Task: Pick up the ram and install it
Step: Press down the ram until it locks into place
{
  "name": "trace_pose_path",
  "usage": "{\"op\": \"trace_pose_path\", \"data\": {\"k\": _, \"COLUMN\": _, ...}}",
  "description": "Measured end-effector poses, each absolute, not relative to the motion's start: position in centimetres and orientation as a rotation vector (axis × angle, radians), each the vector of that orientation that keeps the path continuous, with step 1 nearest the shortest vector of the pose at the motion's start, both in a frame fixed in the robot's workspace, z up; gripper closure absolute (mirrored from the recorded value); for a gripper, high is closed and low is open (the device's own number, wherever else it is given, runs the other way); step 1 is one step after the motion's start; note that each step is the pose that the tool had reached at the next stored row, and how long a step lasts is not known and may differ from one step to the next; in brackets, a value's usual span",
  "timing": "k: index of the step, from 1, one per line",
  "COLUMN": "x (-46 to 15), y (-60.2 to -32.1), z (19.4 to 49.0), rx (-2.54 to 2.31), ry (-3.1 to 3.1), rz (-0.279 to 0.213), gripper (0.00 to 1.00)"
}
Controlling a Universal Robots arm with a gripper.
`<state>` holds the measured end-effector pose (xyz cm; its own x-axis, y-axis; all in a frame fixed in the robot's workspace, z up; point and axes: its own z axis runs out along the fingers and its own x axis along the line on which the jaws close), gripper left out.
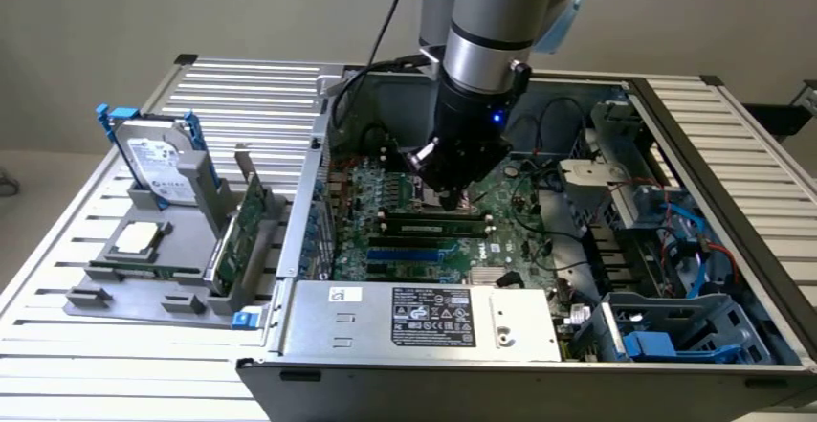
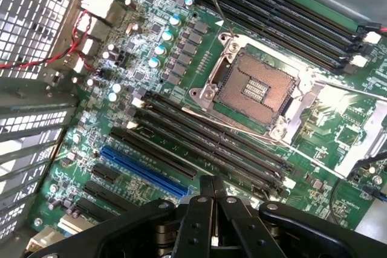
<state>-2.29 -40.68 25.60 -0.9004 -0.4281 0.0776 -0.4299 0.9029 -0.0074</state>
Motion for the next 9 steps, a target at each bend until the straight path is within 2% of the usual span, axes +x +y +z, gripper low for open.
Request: {"op": "trace_pose_path", "data": {"k": 9, "x": -2.29, "y": -40.68, "z": 25.62, "rx": 0.549, "ry": -3.033, "rz": 0.045, "gripper": 0.89}}
